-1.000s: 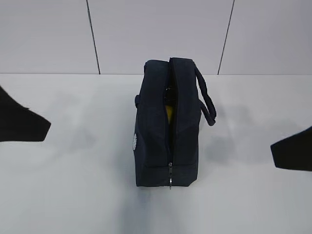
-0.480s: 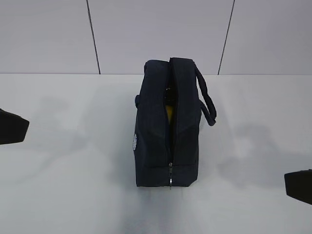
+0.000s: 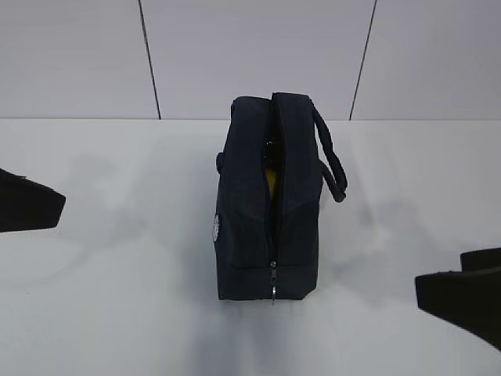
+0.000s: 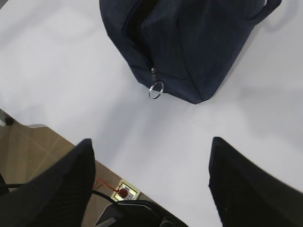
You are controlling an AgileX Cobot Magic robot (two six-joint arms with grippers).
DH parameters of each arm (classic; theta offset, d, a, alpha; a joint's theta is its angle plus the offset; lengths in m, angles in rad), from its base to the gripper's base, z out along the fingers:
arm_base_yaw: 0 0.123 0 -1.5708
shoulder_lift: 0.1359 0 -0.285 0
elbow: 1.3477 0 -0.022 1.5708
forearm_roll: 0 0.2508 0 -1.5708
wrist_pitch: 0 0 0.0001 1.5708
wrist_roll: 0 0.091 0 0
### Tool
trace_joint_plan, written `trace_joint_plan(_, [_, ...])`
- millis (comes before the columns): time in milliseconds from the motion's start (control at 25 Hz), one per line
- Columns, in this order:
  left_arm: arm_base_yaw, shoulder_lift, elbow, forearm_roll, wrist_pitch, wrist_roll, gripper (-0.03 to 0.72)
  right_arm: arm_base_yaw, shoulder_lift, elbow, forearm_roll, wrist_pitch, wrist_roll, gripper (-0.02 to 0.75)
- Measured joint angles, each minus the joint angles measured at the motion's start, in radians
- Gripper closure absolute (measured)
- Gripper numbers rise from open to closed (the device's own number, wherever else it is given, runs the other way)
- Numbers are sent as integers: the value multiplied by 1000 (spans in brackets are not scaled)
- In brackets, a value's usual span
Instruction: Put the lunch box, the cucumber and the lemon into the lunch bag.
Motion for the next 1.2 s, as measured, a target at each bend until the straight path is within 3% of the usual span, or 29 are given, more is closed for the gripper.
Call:
trace_joint_plan(520, [0, 7, 0, -1, -87, 0, 247, 30, 100, 119, 335, -96, -378, 183])
trace_joint_plan(800, [0, 7, 0, 5, -110, 0, 247, 42, 279, 119, 634, -95, -689, 230])
trace_joint_plan(960, [0, 7, 0, 8, -114, 0, 247, 148, 373, 119, 735, -174, -783, 231])
trace_joint_plan(1200, [0, 7, 0, 16, -116, 0, 247, 386, 470, 92, 850, -480, -806, 231])
